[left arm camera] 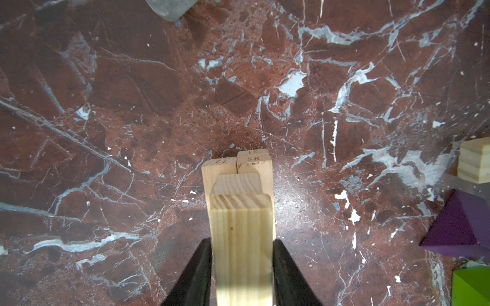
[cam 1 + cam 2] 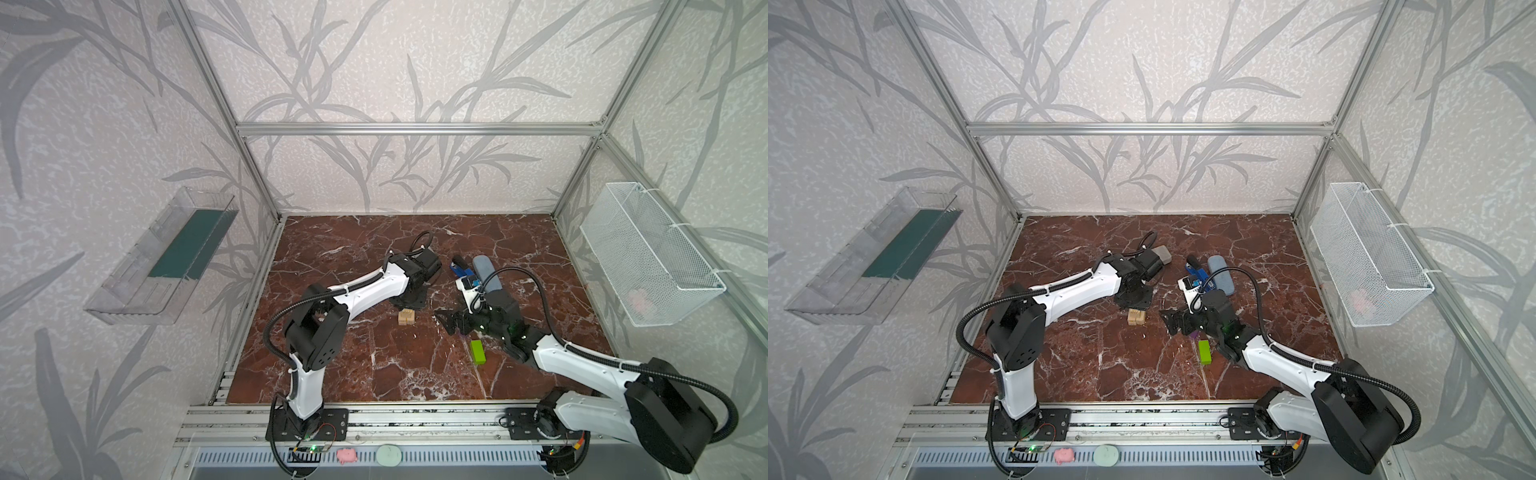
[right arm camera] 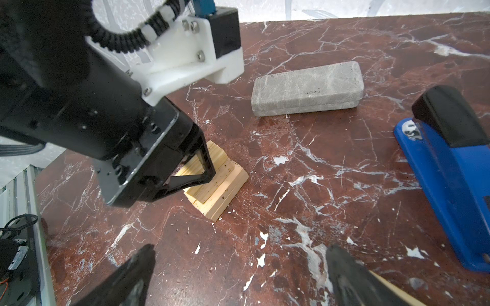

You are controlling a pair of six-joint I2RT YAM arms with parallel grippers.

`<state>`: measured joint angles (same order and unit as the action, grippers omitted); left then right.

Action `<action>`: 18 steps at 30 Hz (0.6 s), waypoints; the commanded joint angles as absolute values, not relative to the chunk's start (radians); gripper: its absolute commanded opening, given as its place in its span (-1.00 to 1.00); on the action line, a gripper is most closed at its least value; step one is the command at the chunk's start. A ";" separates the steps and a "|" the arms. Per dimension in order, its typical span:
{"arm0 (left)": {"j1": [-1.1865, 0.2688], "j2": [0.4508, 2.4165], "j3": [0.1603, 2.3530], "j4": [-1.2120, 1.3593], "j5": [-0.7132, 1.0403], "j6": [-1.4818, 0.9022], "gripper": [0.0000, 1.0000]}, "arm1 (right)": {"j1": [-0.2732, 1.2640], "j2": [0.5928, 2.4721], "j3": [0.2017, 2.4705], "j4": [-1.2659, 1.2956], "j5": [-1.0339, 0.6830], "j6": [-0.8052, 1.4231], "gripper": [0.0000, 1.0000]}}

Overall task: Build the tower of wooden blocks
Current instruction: 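Open the left gripper and draw back while the right gripper moves to a loose block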

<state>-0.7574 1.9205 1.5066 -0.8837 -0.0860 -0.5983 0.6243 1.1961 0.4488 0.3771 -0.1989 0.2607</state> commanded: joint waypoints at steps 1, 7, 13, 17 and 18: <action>-0.761 1.927 1.532 -0.910 -0.113 -0.607 -0.25 | 0.621 1.173 0.442 0.401 -0.189 0.255 0.98; -0.761 1.926 1.532 -0.908 -0.115 -0.607 -0.30 | 0.620 1.175 0.442 0.401 -0.189 0.255 0.98; -0.761 1.921 1.532 -0.910 -0.117 -0.603 -0.19 | 0.620 1.175 0.441 0.401 -0.190 0.255 0.98; -0.761 1.904 1.536 -0.911 -0.117 -0.598 -0.08 | 0.620 1.175 0.442 0.399 -0.188 0.254 0.98; -0.761 1.895 1.536 -0.909 -0.116 -0.596 -0.05 | 0.620 1.175 0.442 0.397 -0.186 0.255 0.98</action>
